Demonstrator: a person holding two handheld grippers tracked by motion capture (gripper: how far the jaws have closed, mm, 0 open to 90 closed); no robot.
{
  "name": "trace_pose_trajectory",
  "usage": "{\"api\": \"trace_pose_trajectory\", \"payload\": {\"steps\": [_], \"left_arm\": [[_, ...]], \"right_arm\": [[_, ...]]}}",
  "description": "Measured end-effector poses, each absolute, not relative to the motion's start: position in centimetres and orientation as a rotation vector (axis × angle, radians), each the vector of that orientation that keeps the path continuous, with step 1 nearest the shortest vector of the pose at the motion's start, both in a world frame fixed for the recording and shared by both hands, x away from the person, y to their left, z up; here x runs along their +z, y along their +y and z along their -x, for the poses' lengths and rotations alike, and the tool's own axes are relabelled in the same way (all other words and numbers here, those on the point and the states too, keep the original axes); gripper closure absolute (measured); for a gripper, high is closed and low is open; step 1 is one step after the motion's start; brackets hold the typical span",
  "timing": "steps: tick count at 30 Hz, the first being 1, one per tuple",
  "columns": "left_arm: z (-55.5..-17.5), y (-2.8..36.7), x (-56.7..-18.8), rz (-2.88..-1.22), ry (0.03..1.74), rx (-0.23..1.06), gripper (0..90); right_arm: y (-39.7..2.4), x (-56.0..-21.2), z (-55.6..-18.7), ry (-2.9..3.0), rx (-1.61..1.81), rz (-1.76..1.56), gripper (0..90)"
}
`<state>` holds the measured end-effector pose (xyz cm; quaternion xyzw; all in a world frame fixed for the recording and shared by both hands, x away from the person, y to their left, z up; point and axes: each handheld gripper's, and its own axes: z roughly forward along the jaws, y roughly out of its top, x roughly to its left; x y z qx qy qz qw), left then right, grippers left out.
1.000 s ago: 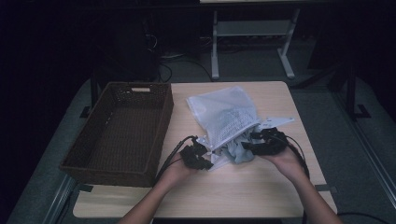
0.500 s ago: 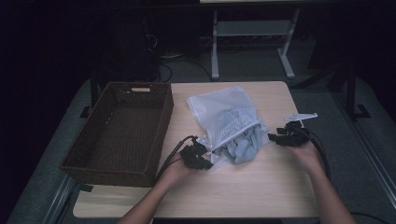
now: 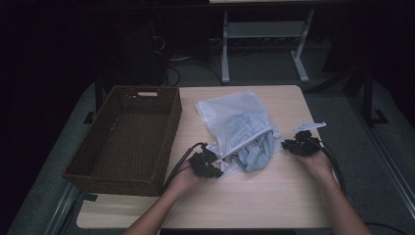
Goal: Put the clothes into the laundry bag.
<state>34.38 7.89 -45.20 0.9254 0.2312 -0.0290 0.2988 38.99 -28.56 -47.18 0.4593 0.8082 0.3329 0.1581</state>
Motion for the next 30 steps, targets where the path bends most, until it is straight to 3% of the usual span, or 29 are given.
{"api": "trace_pose_trajectory", "payload": {"steps": [1, 3, 11, 18, 25, 30], "left_arm": [[-34.4, 7.9, -45.2, -2.458, 0.614, -0.076, 89.2], [-34.4, 7.9, -45.1, -2.456, 0.618, -0.069, 89.3], [-34.2, 8.9, -44.4, -2.443, 0.701, -0.032, 89.3], [-33.4, 10.7, -44.1, -2.434, 0.770, 0.007, 88.2], [-31.6, 11.2, -41.9, -2.372, 0.749, 0.038, 69.7], [-30.9, 10.6, -39.8, -2.327, 0.689, 0.044, 65.3]], "right_arm": [[-28.6, -47.2, -39.0, 2.320, 0.954, -1.313, 87.0], [-28.4, -47.1, -39.0, 2.329, 0.940, -1.298, 88.6], [-28.1, -46.4, -37.5, 2.382, 0.904, -1.301, 89.0], [-26.6, -44.9, -32.0, 2.485, 0.882, -1.203, 89.0], [-25.9, -44.3, -29.9, 2.510, 0.922, -1.173, 88.9], [-25.4, -44.3, -29.8, 2.538, 0.928, -1.144, 88.9]]}}
